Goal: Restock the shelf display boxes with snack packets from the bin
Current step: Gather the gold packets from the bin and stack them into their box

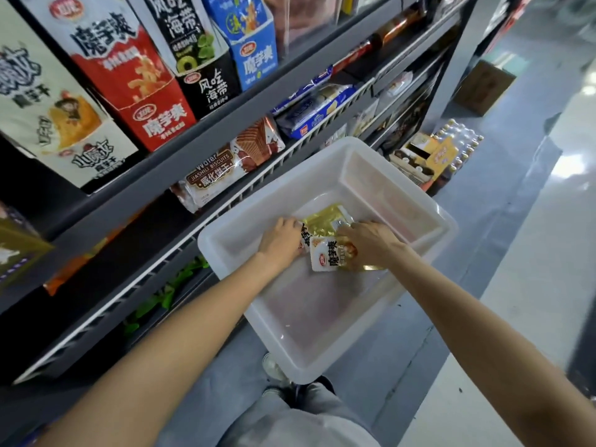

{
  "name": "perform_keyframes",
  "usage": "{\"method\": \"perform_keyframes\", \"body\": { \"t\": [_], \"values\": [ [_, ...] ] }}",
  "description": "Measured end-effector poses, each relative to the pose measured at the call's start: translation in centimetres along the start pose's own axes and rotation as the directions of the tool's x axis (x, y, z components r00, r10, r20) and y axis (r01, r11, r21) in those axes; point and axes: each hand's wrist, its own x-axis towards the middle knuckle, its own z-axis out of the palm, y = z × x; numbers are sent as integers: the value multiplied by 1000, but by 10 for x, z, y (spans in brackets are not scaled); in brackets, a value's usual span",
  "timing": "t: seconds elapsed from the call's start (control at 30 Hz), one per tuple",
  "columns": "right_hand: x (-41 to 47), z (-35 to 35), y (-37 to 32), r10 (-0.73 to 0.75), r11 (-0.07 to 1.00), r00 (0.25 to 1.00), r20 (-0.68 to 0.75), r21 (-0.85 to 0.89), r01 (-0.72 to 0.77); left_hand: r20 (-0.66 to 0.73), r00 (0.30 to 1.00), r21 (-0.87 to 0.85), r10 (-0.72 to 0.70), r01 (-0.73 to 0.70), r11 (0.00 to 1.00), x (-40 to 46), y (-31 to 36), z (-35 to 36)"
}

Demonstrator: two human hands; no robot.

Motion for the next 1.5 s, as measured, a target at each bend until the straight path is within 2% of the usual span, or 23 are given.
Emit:
{"method": "perform_keyframes", "body": {
  "t": [0.13, 0.23, 0.33, 0.43, 0.5, 0.57, 0.67, 0.77, 0.8, 0.83, 0.9, 1.0, 1.07, 1.13, 1.2, 1.37, 1.5],
  "values": [
    [-3, -6, 0, 130, 991, 990, -55, 30, -129, 61, 985, -138, -163, 171, 976, -1, 8, -15],
    [-8, -20, -1, 285, 913, 948, -142, 340, -224, 22, 985, -291, -170, 168, 942, -11, 1, -26],
    [-18, -35, -11, 371, 812, 887, -276, 559, -166, -113, 968, -507, -223, 136, 851, -39, -12, -45],
    [-30, -54, -34, 387, 658, 849, -359, 753, 18, -189, 921, -712, -340, 110, 694, -69, -27, -67],
    [-34, -62, -53, 375, 585, 838, -396, 802, 117, -156, 917, -859, -367, 57, 509, -89, -38, -77],
    [-36, -65, -71, 348, 567, 839, -418, 806, 167, -85, 928, -930, -362, 56, 363, -109, -41, -86],
    [-40, -72, -92, 315, 579, 838, -445, 790, 202, -42, 929, -964, -368, 59, 259, -137, -39, -104],
    [-45, -88, -109, 229, 558, 854, -466, 782, 277, 10, 946, -998, -324, 32, 62, -166, -44, -127],
    [-46, -95, -115, 188, 549, 860, -474, 777, 308, -17, 954, -999, -299, -4, 44, -177, -48, -134],
    [-47, -103, -121, 148, 533, 864, -482, 775, 340, -69, 953, -996, -294, -49, 76, -187, -50, -141],
    [-48, -120, -132, 81, 469, 860, -504, 780, 414, -220, 906, -959, -362, -132, 253, -206, -56, -153],
    [-49, -147, -150, 26, 341, 824, -566, 780, 525, -476, 712, -824, -516, -157, 544, -230, -65, -166],
    [-48, -164, -164, 4, 267, 788, -615, 761, 592, -586, 623, -738, -518, -146, 659, -246, -73, -175],
    [-47, -181, -177, 0, 196, 756, -654, 741, 642, -634, 576, -697, -516, -137, 704, -262, -80, -185],
    [-43, -195, -190, -1, 159, 743, -669, 734, 661, -683, 495, -670, -537, -132, 731, -277, -89, -194],
    [-37, -227, -221, -3, 121, 721, -692, 716, 688, -757, 224, -652, -613, -216, 727, -303, -102, -217],
    [-36, -247, -243, 16, -55, 719, -695, 718, 694, -788, 4, -601, -616, -225, 767, -310, -115, -235]
  ]
}}
